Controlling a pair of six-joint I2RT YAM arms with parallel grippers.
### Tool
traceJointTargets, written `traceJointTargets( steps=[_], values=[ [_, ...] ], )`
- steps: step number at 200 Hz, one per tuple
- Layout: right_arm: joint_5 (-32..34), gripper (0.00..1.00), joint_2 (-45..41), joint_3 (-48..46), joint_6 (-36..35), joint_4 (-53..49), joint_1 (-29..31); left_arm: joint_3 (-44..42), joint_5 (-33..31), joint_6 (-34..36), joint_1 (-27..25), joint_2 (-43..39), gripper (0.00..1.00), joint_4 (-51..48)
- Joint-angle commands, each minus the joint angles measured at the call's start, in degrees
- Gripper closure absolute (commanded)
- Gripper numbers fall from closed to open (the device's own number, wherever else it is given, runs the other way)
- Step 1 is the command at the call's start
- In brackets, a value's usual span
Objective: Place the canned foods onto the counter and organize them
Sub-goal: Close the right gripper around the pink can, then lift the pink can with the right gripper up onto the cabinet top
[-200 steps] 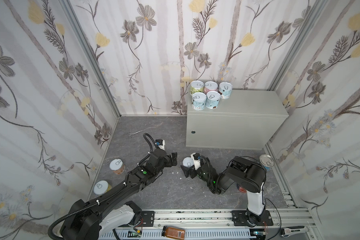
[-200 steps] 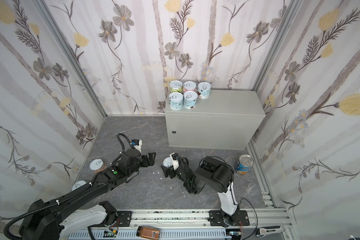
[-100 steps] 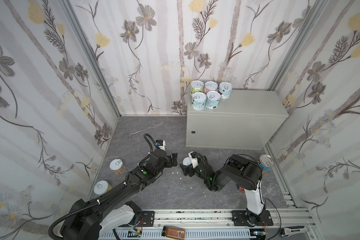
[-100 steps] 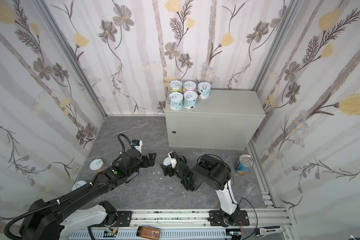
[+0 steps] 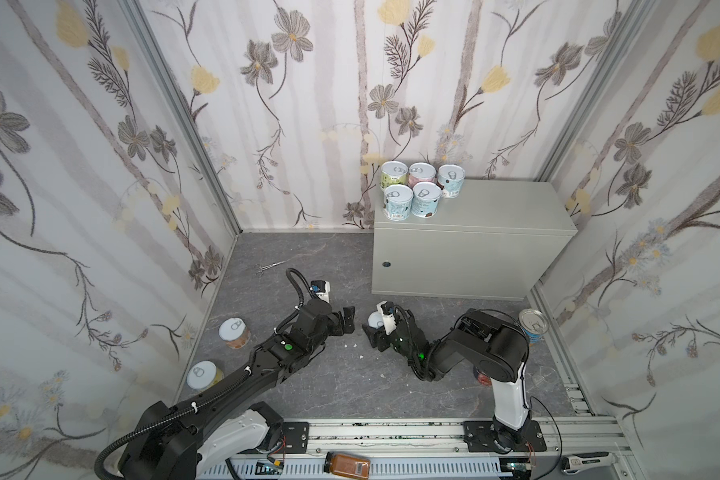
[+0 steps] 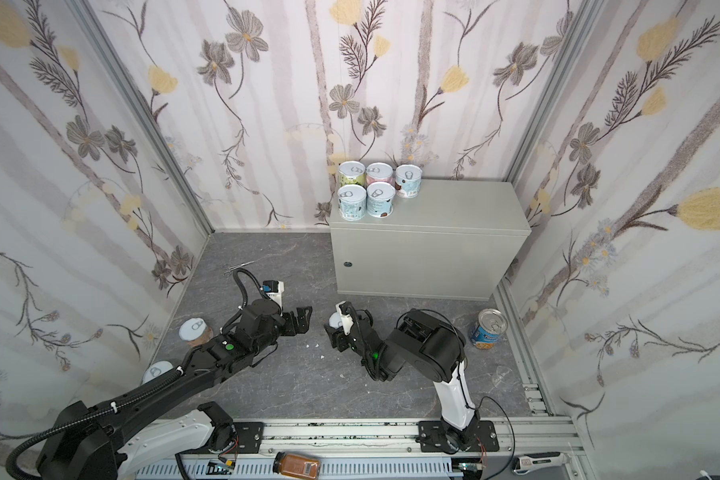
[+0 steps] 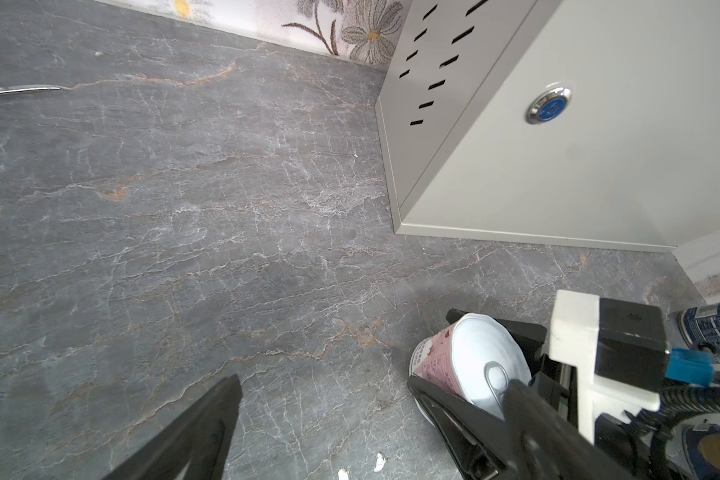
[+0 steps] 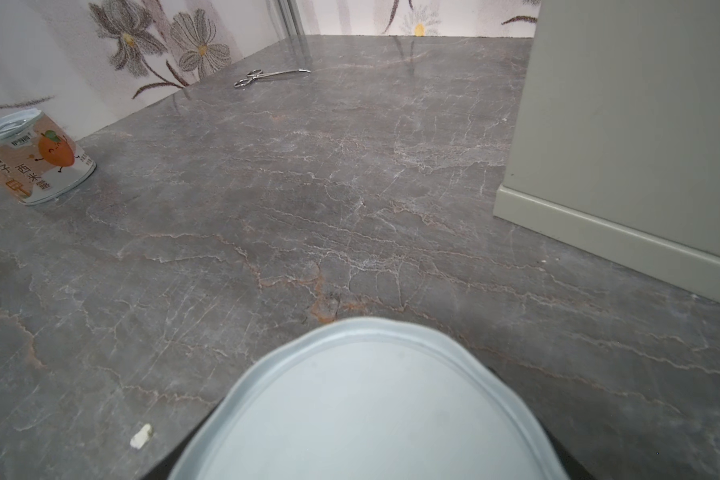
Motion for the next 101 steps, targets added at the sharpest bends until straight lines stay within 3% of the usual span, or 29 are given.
traceJointTargets(
  steps=[1, 67, 101],
  values=[
    [1.0, 0.39, -2.5, 0.1, -0.5, -3.7, 0.4, -0.3, 0.2, -1.0, 0.1, -0.6, 0.00, 1.5],
    [5.9, 0.42, -17.2, -1.5, -1.7, -18.7, 2.4, -1.2, 1.2, -1.5, -0.3, -3.1, 0.00, 1.2],
    [7.8, 0.42, -26.4, -2.0, -1.3, -28.0, 2.6, 0.2, -2.6, -0.6, -3.8, -4.2, 0.00, 0.2]
  ],
)
